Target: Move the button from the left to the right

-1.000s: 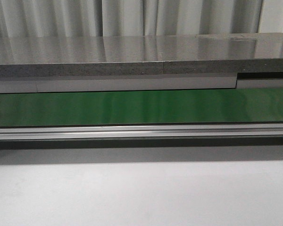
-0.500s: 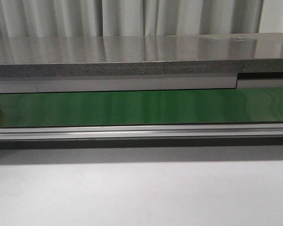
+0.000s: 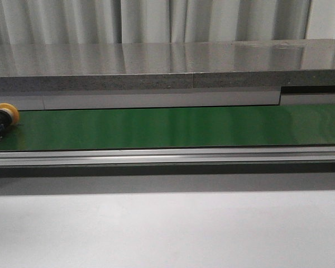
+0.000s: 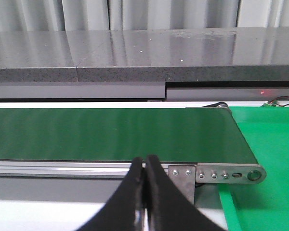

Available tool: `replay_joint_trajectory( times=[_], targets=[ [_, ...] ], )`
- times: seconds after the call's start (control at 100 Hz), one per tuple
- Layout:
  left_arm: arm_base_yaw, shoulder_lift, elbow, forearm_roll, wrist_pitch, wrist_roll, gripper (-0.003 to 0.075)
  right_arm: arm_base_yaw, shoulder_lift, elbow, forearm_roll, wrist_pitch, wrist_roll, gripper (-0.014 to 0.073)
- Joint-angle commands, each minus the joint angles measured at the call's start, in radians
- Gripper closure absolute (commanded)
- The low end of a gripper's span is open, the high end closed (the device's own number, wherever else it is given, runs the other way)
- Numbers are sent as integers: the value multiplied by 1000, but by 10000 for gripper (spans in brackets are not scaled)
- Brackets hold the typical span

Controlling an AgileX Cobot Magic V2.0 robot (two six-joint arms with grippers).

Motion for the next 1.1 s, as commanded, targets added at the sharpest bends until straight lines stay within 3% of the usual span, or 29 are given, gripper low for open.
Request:
replay_joint_trajectory(
  times=[0.0, 0.31, 0.59, 0.83, 1.09],
  targets=[
    [-13, -130, 80, -17, -152, 3, 121, -7, -18, -15, -8, -81, 0, 661],
    [-13, -593, 490, -17, -376, 3, 121, -7, -18, -15, -8, -81, 0, 661],
    [-13, -955, 746, -9, -558, 7, 121, -7, -18, -15, -8, -81, 0, 661],
    [-13, -1005, 838, -9, -681, 7, 121, -7, -18, -15, -8, -81, 0, 661],
    [-13, -1005, 846, -9, -678, 7, 121, -7, -18, -15, -8, -81, 0, 661]
  ],
)
